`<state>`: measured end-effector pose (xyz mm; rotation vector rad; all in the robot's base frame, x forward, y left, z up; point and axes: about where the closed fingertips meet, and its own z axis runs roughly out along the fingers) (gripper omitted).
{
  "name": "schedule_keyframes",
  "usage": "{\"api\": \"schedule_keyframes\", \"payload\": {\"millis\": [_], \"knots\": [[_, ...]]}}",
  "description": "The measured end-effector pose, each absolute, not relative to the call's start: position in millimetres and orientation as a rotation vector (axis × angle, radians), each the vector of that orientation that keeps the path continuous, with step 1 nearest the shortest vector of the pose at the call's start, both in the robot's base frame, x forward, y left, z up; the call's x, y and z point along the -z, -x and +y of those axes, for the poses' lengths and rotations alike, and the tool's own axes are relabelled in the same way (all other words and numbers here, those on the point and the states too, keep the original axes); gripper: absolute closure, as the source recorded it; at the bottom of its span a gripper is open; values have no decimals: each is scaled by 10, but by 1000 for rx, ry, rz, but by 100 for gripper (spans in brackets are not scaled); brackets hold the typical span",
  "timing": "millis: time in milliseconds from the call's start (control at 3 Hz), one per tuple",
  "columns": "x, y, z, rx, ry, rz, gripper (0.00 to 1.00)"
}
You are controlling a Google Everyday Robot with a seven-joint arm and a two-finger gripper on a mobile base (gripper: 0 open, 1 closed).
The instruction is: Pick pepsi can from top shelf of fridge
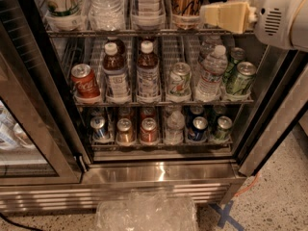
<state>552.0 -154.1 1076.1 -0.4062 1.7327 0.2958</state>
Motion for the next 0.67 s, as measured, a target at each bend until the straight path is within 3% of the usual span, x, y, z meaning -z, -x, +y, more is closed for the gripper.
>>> {"api": "schedule_keyframes", "payload": {"millis": [667], "knots": [[-10760, -5755, -1517, -280, 312, 1635, 23]]}}
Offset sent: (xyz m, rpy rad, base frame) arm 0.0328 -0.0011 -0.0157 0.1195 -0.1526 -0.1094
